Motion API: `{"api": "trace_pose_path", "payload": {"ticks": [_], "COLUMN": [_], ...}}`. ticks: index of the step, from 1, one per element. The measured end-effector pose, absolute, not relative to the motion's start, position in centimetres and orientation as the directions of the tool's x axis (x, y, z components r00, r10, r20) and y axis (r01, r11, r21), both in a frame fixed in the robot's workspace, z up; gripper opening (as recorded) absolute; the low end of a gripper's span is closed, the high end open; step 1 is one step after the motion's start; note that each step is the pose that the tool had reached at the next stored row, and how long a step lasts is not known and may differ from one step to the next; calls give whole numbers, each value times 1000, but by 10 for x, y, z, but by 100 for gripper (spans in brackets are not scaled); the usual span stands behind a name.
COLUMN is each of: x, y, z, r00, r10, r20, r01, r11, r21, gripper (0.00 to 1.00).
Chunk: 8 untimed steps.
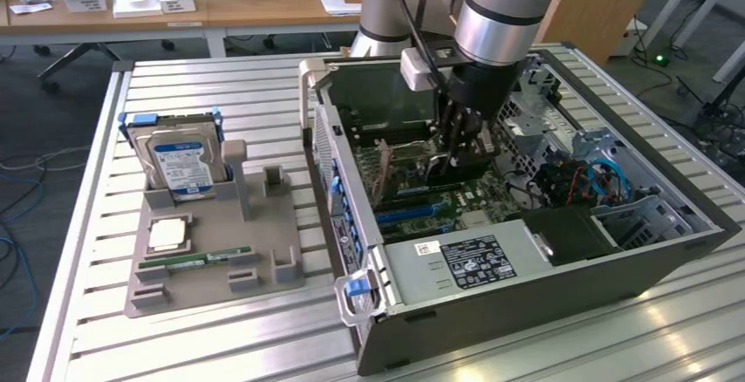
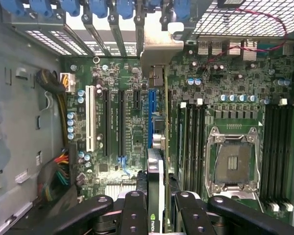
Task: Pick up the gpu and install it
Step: 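Insert the gpu into the slot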
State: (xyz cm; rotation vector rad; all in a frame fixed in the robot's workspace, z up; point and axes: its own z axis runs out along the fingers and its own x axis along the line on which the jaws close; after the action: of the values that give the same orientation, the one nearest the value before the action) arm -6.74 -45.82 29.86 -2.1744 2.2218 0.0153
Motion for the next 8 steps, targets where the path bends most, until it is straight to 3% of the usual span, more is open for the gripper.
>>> {"api": "trace_pose_path", "payload": {"ticks": [8], "x": [-73], "y": [-458], "z": [288], "r00": [-21], "r10": [-999], "r20": [-30], "r01": [-1000], "r11": [22], "r21": [-16], "gripper": [27]}}
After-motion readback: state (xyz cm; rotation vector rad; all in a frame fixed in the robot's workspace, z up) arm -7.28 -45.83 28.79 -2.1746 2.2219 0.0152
